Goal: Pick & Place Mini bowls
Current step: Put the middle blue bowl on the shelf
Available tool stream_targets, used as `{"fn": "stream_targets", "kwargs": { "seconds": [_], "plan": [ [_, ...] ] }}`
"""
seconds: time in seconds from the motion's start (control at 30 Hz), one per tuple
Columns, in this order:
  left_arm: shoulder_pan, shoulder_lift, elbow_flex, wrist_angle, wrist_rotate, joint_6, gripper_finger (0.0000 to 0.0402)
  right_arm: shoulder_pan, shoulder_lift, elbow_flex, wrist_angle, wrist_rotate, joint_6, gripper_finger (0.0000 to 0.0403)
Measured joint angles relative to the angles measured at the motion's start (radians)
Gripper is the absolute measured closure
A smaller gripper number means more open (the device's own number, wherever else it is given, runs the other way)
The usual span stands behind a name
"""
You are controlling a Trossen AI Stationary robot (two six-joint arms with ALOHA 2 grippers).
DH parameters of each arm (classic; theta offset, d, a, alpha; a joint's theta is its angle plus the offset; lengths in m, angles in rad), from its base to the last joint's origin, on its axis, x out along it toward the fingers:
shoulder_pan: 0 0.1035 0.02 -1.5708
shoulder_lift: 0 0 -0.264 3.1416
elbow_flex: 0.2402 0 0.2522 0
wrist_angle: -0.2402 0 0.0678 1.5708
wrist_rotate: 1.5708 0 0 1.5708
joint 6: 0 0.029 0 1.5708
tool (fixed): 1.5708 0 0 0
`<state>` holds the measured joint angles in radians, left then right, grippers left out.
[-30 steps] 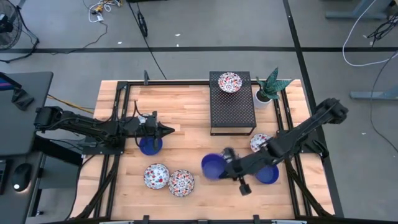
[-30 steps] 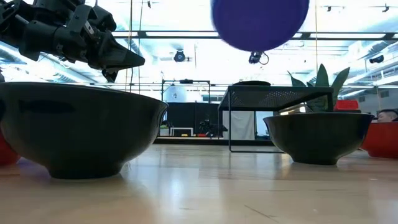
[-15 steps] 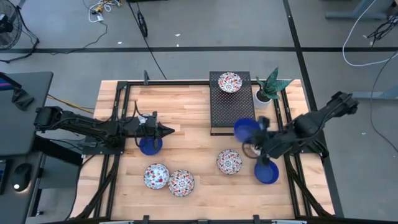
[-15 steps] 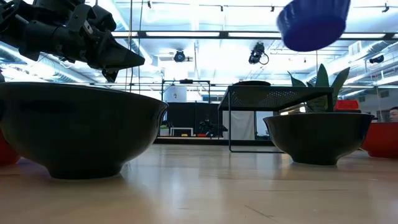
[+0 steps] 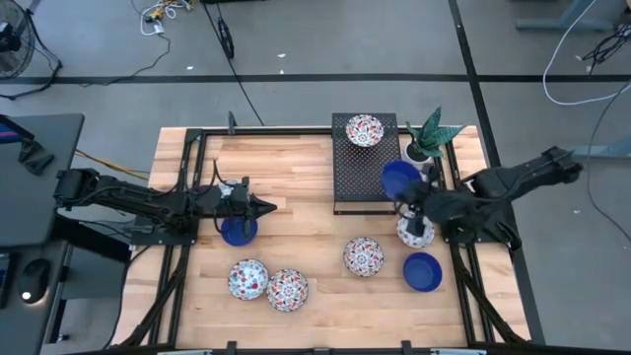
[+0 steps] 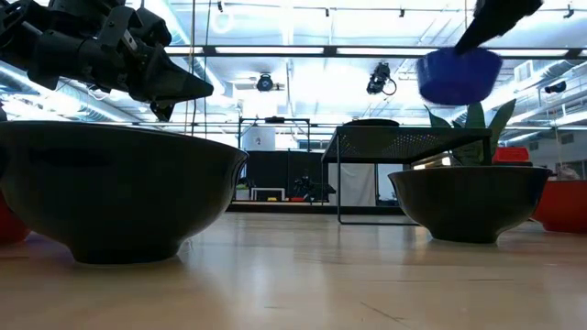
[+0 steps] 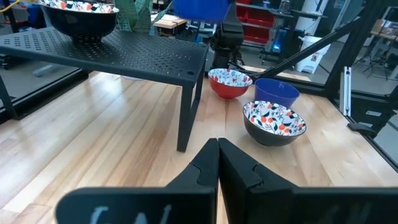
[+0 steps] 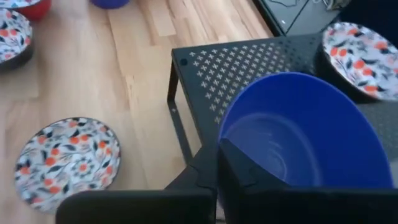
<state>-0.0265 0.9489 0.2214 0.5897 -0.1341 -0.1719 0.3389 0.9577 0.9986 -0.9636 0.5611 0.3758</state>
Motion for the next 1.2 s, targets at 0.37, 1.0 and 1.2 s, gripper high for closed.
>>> {"fn": "stream_targets", "kwargs": {
  "seconds": [0.37, 1.0, 1.2],
  "plan": [
    [0.000, 0.000, 0.000, 0.001, 0.000, 0.000, 0.0392, -0.251, 0.057, -0.073, 0.180, -0.189, -0.228, 0.0401],
    [0.000, 0.000, 0.000, -0.003, 0.000, -0.001, 0.0392, -0.280, 0.096, -0.074, 0.154, -0.240, -0.254, 0.0398],
    [0.000, 0.000, 0.000, -0.003, 0.000, -0.001, 0.0392, -0.280, 0.096, -0.074, 0.141, -0.241, -0.253, 0.0397]
  ]
}}
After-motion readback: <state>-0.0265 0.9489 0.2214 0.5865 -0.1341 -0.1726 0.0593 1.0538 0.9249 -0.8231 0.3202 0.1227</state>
